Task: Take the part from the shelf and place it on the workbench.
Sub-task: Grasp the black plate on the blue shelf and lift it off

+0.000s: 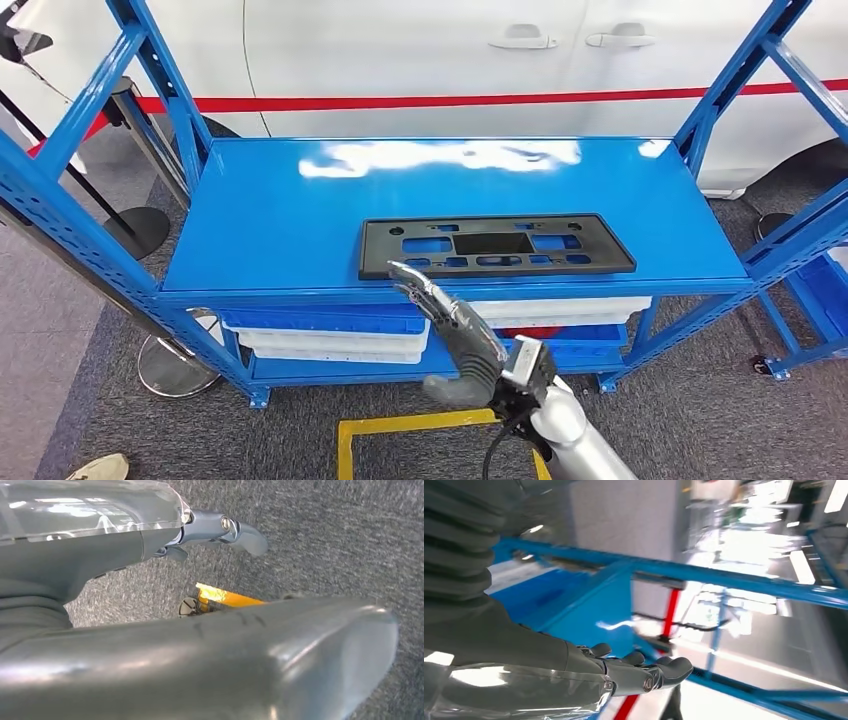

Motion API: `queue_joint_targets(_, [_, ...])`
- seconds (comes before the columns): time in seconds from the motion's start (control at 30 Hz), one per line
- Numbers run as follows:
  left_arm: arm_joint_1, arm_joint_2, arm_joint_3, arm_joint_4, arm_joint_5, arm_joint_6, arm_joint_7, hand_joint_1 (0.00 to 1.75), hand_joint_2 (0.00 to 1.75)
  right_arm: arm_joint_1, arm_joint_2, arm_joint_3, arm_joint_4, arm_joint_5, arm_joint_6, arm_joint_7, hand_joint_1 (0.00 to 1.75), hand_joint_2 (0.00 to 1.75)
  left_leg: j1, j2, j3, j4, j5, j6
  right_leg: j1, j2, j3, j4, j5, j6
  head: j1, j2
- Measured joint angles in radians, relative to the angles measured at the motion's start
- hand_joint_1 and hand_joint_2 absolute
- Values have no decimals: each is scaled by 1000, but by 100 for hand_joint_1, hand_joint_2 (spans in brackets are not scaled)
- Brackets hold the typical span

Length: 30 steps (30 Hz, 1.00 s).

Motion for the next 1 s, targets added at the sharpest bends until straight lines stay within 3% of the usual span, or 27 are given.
queue_joint_targets(0.03, [1,-2,0,0,-4,0,-2,0,0,-7,2,18,30,69,-64,-9,0,175,0,-1,2,0,-1,-1,-2,0,-6,-3,19,0,0,0])
queue_joint_targets(0.07, [1,-4,0,0,-9,0,-3,0,0,-18,6,36,60,150,-142,-17,0,175,0,-2,5,0,-3,-2,-3,0,8,-45,54,-2,0,0])
queue_joint_targets(0.1, [2,-6,0,0,-13,0,-4,0,0,-32,12,53,88,229,-220,-20,0,175,0,-2,8,0,-4,-4,-3,0,37,-115,98,-7,0,0])
queue_joint_targets(0.17, [1,-12,0,0,-19,0,-5,0,0,-65,28,83,135,339,-331,-14,0,175,-1,-3,12,-2,-7,-10,4,0,93,-239,148,-18,0,0])
queue_joint_targets(0.2, [1,-13,0,0,-22,0,-4,0,0,-79,36,94,154,374,-365,-7,0,175,-1,-3,12,-3,-7,-15,8,1,106,-269,155,-22,0,0])
queue_joint_targets(0.3, [1,-15,2,0,-31,1,-1,0,0,-113,61,127,205,496,-468,22,0,175,2,-3,14,-7,-7,-34,12,0,112,-289,157,-32,0,0])
queue_joint_targets(0.37, [1,-15,6,0,-40,2,-1,0,0,-141,87,154,243,611,-557,50,0,175,2,-2,-1,31,-35,-42,8,0,121,-308,167,-44,-1,0])
queue_joint_targets(0.4, [1,-15,7,0,-45,2,-3,0,0,-156,102,169,266,664,-595,67,0,175,2,-1,-23,80,-63,-43,7,-1,125,-313,169,-48,-1,0])
queue_joint_targets(0.47, [0,-16,8,0,-56,-1,-6,0,0,-183,127,197,317,766,-664,110,0,175,2,-1,-85,208,-122,-45,11,-1,125,-313,169,-54,-2,0])
queue_joint_targets(0.5, [2,-16,8,0,-63,-2,-7,0,0,-195,137,211,349,825,-699,140,0,175,2,-1,-107,252,-134,-47,13,-1,124,-310,167,-56,-1,0])
queue_joint_targets(0.53, [3,-16,8,0,-70,-3,-9,0,0,-207,146,223,381,879,-731,169,0,175,2,-1,-113,262,-126,-47,15,-1,123,-307,166,-56,-1,0])
queue_joint_targets(0.57, [4,-15,8,0,-76,-4,-10,0,0,-221,156,234,417,928,-758,196,0,175,2,-1,-98,231,-100,-47,16,0,122,-302,163,-56,-1,0])
queue_joint_targets(0.63, [4,-14,8,0,-83,-5,-12,0,0,-250,177,249,483,988,-789,232,0,175,1,-1,-35,102,-38,-43,18,2,120,-289,155,-51,-1,0])
queue_joint_targets(0.7, [1,-14,8,0,-87,-6,-14,0,0,-273,194,259,537,1014,-801,247,0,175,-2,-2,6,18,-12,-33,20,2,116,-275,148,-42,-1,0])
queue_joint_targets(0.8, [1,-14,8,0,-96,-6,-12,0,0,-302,215,269,610,1070,-814,289,0,175,-4,-3,8,7,-9,-19,20,2,112,-270,146,-32,0,0])
queue_joint_targets(0.87, [1,-14,8,0,-103,-4,-6,0,0,-325,229,272,667,1121,-828,335,0,175,0,-2,9,1,-3,-9,17,3,98,-237,121,-21,2,0])
queue_joint_targets(0.97, [-1,-13,9,0,-114,-1,1,0,0,-363,247,273,763,1178,-844,409,0,175,2,-2,6,-2,0,-3,7,2,16,-64,33,-3,5,0])
queue_joint_targets(1.0, [-1,-13,9,0,-117,-1,2,0,0,-374,253,273,796,1191,-846,430,0,175,2,-2,5,-2,0,-2,4,1,-10,-14,19,1,5,0])
